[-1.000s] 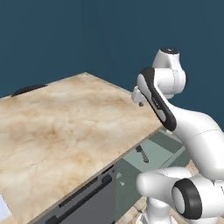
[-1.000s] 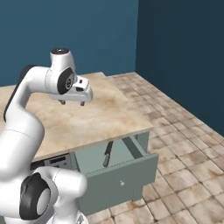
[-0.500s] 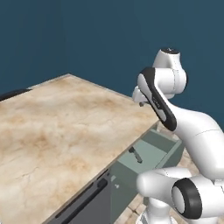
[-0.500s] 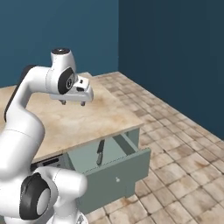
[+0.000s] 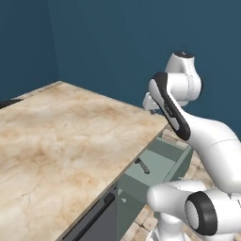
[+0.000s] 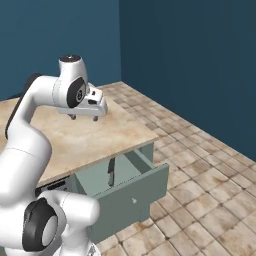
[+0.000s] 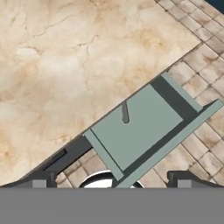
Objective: Pick up the knife from the drawer and place it on the cutting board. Then place the meat from the plate to the cutting board.
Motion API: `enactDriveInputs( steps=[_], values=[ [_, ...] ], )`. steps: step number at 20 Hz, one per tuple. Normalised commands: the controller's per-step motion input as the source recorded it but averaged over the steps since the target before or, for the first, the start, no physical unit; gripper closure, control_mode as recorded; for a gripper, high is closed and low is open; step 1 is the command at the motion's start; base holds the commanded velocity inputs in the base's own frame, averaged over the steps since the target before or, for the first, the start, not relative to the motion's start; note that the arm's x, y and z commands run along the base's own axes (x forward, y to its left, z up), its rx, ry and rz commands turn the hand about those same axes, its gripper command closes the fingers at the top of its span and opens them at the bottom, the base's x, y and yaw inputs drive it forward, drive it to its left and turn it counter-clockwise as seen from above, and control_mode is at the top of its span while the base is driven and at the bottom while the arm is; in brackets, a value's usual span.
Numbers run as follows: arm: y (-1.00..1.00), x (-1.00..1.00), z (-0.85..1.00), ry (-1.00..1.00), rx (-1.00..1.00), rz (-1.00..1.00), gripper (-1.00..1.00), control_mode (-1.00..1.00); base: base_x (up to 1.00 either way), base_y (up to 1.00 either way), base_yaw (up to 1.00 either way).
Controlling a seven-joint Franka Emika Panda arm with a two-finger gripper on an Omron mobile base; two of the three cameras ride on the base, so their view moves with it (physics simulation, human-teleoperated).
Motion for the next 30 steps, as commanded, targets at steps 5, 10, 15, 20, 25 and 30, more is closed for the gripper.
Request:
enactDriveInputs(
  steps=[5, 10, 15, 20, 25, 30],
  values=[
    [-0.12, 0.01, -0.17, 0.00, 0.00, 0.00, -1.00, -1.00, 0.00, 0.00, 0.00],
    [-0.19, -0.15, -0.50, 0.07, 0.01, 0.09, -1.00, -1.00, 0.00, 0.00, 0.00],
    [-0.11, -0.29, -0.59, 0.07, 0.00, 0.18, -1.00, -1.00, 0.00, 0.00, 0.00],
    [-0.29, -0.46, -0.62, 0.00, 0.00, 0.11, -1.00, -1.00, 0.00, 0.00, 0.00],
    [-0.09, -0.04, -0.59, 0.01, -0.03, 0.03, -1.00, -1.00, 0.00, 0.00, 0.00],
    [0.00, 0.05, -0.57, 0.14, -0.04, 0.06, -1.00, -1.00, 0.00, 0.00, 0.00]
  ],
)
